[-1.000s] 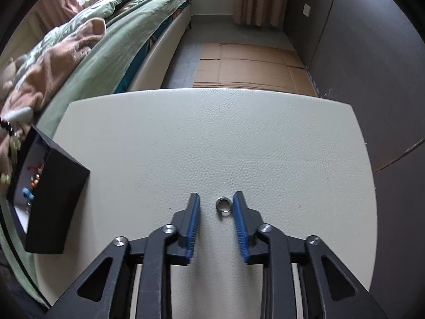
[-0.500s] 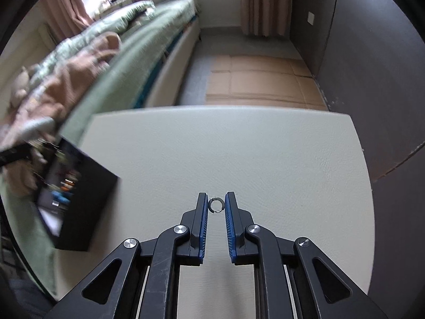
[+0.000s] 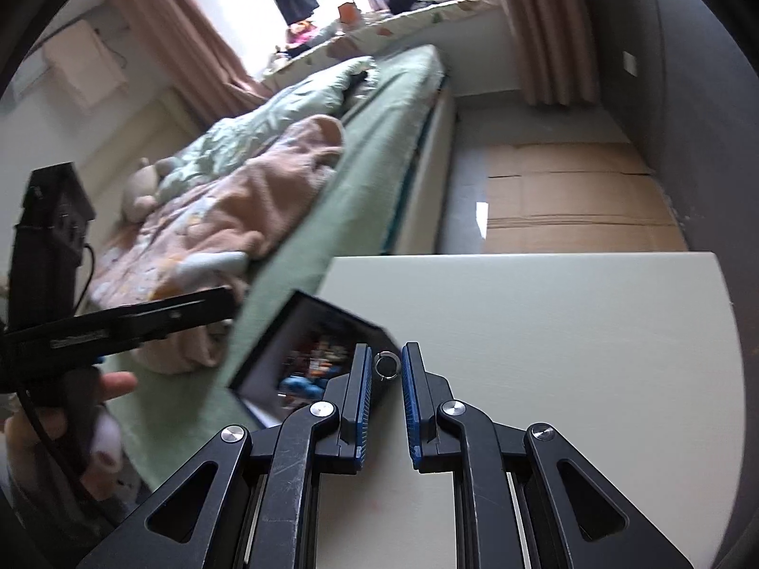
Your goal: Organize jewelry
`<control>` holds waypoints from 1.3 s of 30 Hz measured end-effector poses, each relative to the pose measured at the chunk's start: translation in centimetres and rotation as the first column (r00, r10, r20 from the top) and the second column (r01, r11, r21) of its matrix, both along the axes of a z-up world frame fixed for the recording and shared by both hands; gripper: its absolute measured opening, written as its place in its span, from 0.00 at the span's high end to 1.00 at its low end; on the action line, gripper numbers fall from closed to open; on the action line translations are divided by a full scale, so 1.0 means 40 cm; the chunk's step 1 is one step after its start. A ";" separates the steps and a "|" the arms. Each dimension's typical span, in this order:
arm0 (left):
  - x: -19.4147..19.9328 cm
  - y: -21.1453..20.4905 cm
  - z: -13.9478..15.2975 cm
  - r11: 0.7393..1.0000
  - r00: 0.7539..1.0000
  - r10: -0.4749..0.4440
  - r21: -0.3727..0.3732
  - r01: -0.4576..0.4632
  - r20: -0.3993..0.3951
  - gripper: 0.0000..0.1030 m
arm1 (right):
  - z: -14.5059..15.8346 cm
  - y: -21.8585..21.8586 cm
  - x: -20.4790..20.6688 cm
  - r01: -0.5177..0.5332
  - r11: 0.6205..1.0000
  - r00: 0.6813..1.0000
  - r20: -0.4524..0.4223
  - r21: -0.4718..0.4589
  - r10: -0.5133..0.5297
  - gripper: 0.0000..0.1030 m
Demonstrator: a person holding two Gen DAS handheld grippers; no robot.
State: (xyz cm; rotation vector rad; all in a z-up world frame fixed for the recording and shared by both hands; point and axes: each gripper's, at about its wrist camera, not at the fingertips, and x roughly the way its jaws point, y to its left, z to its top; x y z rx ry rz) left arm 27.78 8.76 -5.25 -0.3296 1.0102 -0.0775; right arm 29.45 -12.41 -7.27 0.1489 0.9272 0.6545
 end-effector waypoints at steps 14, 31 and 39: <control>-0.008 0.079 -0.004 0.998 0.998 0.058 -0.023 -0.058 0.003 0.10 | -0.037 0.121 0.044 -0.042 0.997 0.996 -0.075 0.062 0.046 0.85; -0.055 0.031 0.025 0.999 0.999 0.021 -0.034 -0.020 0.049 0.00 | -0.002 -0.025 -0.031 0.082 0.992 0.993 -0.074 -0.097 -0.089 0.03; -0.145 -0.055 0.052 0.999 0.990 -0.032 0.022 0.029 0.139 0.00 | 0.060 -0.129 -0.087 0.190 0.974 0.980 -0.041 -0.119 -0.197 0.00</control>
